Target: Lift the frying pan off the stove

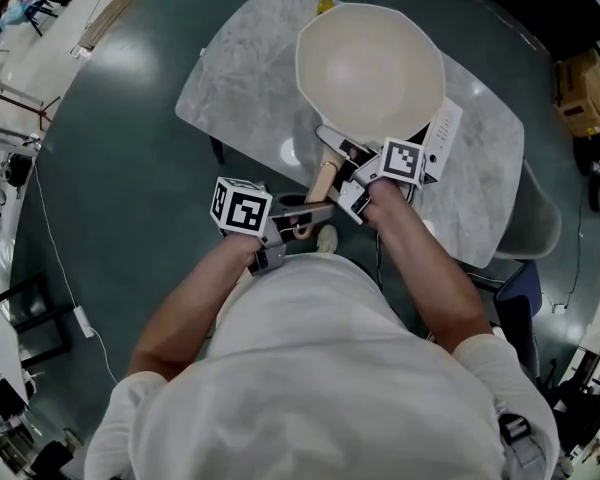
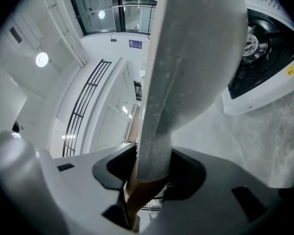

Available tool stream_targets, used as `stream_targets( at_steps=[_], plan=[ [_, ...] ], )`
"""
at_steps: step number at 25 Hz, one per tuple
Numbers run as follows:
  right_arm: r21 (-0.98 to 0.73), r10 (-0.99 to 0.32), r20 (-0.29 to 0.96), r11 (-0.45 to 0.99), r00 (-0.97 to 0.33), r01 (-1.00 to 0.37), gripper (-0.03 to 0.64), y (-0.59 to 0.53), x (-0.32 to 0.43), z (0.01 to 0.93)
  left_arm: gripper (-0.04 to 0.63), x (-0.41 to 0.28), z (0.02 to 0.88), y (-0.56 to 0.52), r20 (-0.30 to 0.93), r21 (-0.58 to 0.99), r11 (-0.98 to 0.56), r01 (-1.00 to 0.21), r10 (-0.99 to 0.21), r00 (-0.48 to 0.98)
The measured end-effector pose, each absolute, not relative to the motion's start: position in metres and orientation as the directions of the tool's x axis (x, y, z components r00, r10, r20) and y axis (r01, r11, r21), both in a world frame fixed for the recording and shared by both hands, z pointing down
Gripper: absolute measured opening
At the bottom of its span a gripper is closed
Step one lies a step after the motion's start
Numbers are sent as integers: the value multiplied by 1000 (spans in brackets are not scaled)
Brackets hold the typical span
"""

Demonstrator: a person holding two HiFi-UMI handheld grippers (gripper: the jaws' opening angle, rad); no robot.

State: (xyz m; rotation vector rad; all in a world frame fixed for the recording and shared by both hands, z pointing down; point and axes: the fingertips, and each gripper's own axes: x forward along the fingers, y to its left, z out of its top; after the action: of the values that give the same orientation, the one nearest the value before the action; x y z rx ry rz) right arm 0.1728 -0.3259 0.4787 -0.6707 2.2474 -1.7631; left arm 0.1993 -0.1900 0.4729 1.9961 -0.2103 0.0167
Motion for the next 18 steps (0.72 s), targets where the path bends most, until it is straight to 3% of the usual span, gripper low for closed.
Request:
stream_targets(
  at_steps=[6,18],
  plan=[
    [-954,-461,111,200,-880,-225,170,-281,65,470,118,94,464,-146,84,896,-420,-141,-152,985],
    [-952,-443,109,212,-890,-223,172,-240,-1,461,120,30,453,-104,66,895,-426,-133,-168,984]
  ],
)
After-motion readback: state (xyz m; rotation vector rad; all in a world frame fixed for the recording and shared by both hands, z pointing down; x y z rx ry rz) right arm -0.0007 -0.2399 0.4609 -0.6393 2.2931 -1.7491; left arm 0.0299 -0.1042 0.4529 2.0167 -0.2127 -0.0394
